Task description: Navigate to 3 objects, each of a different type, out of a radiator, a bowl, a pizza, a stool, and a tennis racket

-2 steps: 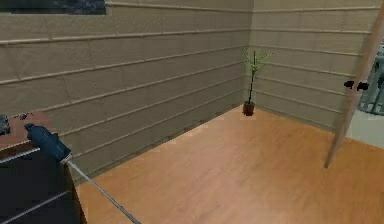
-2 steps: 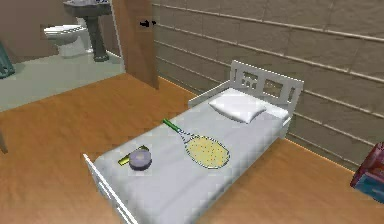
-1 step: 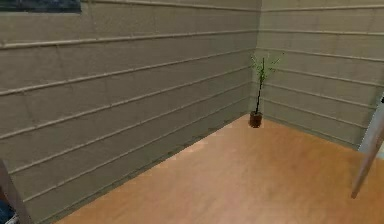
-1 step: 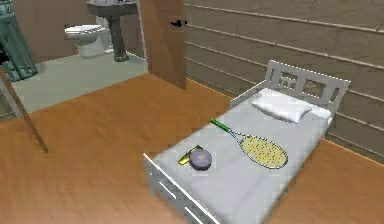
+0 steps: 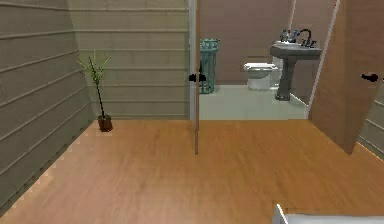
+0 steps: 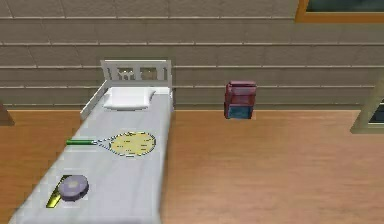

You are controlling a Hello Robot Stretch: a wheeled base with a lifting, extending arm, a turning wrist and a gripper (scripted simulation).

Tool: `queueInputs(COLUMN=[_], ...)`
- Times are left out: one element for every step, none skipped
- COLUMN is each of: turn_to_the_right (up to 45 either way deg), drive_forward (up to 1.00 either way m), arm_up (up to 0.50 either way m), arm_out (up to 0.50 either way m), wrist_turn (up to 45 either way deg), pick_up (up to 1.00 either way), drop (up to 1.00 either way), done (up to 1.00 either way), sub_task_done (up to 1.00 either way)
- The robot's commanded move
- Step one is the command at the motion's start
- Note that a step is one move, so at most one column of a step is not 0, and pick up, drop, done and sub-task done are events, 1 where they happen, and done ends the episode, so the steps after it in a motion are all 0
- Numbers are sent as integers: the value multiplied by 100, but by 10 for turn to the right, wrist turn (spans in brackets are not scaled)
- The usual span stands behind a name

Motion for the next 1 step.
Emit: queueInputs(turn_to_the_right=[0], drive_forward=[100], arm_up=[0], arm_out=[0], wrist_turn=[0], pick_up=[0], drop=[0], done=[0], sub_task_done=[0])
